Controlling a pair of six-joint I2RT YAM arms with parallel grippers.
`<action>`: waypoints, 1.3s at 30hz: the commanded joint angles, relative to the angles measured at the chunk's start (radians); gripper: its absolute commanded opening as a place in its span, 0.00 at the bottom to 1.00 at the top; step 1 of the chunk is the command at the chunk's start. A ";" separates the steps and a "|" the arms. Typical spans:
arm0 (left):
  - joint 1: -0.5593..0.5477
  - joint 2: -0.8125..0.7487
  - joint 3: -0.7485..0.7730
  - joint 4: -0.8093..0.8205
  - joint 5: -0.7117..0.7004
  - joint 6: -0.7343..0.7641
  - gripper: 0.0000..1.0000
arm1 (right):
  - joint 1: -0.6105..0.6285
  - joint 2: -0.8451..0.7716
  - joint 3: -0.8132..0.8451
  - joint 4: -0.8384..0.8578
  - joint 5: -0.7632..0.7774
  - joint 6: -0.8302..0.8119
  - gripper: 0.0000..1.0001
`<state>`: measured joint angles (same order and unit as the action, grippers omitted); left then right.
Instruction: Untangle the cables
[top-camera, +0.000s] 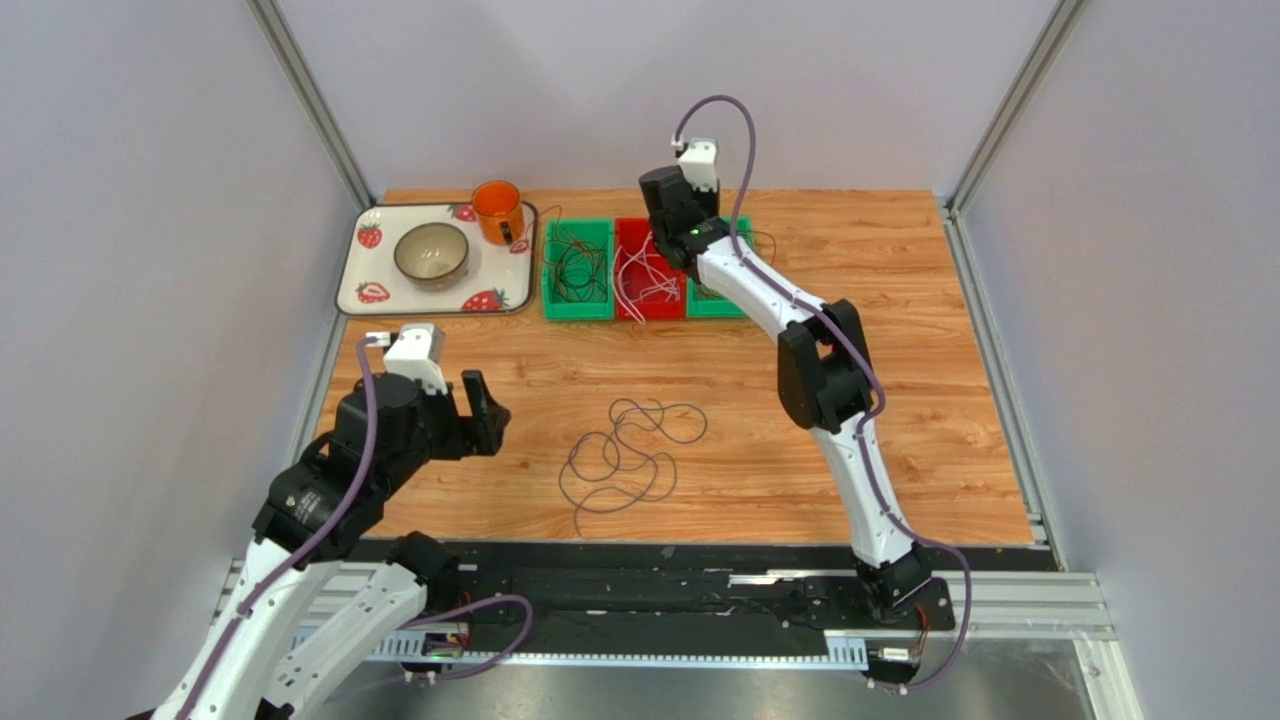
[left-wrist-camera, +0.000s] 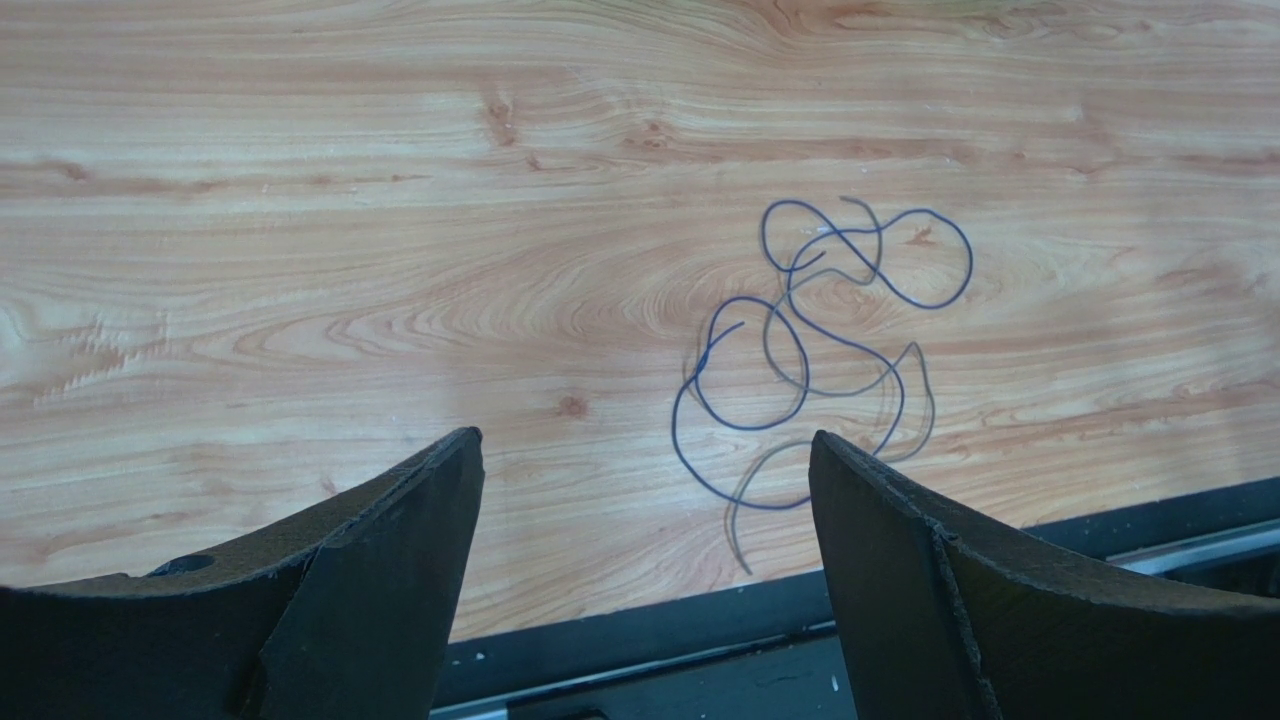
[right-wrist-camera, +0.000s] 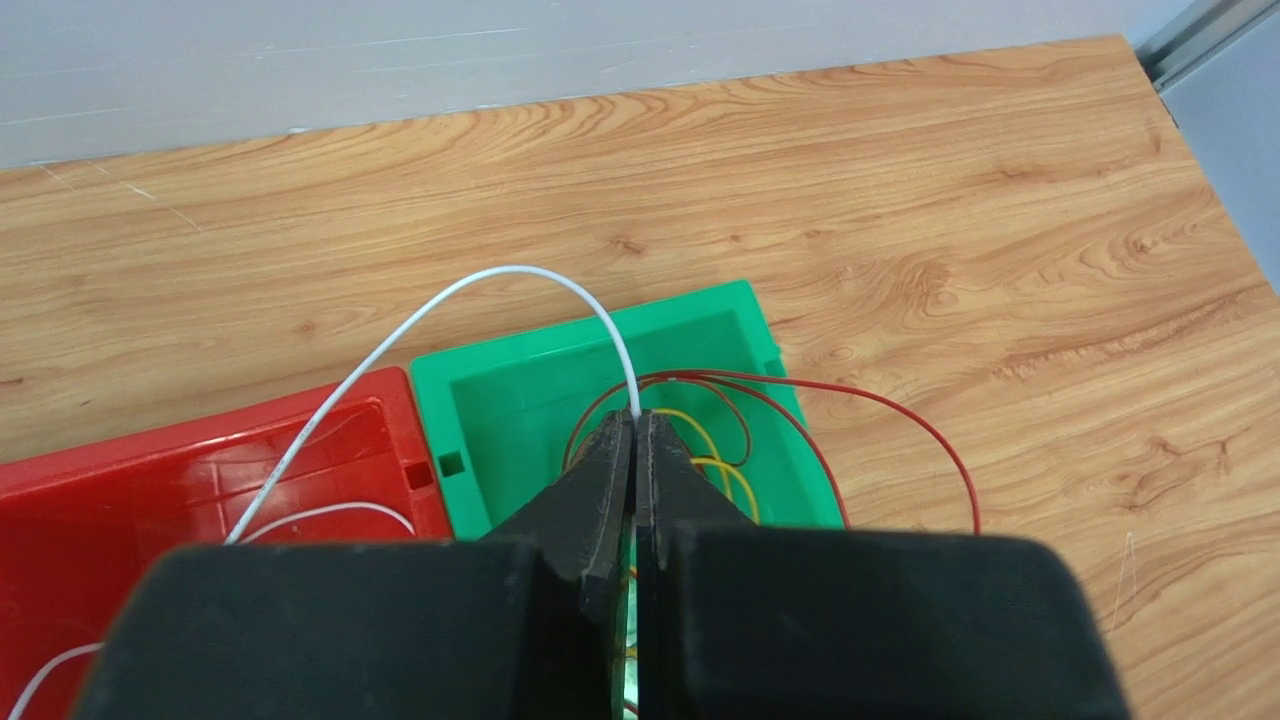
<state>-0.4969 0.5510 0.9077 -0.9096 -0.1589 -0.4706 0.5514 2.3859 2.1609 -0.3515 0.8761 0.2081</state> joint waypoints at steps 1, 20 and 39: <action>0.004 0.006 0.010 -0.002 -0.007 -0.016 0.88 | 0.027 0.059 0.114 -0.018 -0.004 -0.021 0.00; 0.004 0.017 0.011 -0.005 -0.007 -0.016 0.88 | 0.041 0.061 0.011 -0.061 -0.350 0.082 0.01; 0.004 0.007 0.010 -0.005 -0.010 -0.019 0.87 | 0.032 -0.134 -0.027 -0.216 -0.382 0.025 0.56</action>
<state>-0.4969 0.5610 0.9077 -0.9142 -0.1593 -0.4717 0.5865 2.3791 2.1319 -0.5331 0.4606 0.2695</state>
